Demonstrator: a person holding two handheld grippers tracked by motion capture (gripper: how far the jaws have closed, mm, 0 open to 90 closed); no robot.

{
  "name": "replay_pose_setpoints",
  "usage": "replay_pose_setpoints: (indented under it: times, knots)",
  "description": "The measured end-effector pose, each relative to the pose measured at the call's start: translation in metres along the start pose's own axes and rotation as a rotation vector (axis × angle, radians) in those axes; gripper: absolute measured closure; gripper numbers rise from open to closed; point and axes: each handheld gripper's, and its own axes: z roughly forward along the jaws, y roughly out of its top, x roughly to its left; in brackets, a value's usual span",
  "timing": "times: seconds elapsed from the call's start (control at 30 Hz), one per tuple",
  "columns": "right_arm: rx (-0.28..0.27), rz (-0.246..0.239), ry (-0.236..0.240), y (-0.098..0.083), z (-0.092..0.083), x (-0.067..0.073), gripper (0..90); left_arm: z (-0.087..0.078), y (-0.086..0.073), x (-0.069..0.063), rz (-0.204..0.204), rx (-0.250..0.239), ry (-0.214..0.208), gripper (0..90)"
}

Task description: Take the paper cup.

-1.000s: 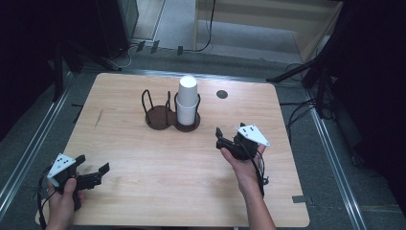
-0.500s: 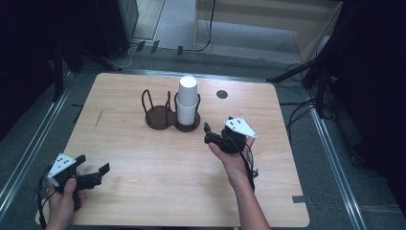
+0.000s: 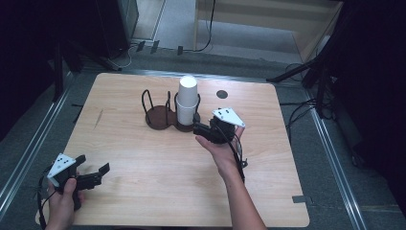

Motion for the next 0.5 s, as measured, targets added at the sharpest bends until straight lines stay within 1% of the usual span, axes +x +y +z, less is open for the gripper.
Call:
replay_pose_setpoints:
  times: [0.03,0.5]
  knots:
    - [0.0,0.001,0.003,0.002,0.004,0.002,12.9,0.0,0.0,0.0,0.0,0.0,0.0,0.0]
    - [0.006,0.014,0.021,0.01,0.027,0.015,12.9,0.0,0.0,0.0,-0.002,-0.003,-0.003,0.0]
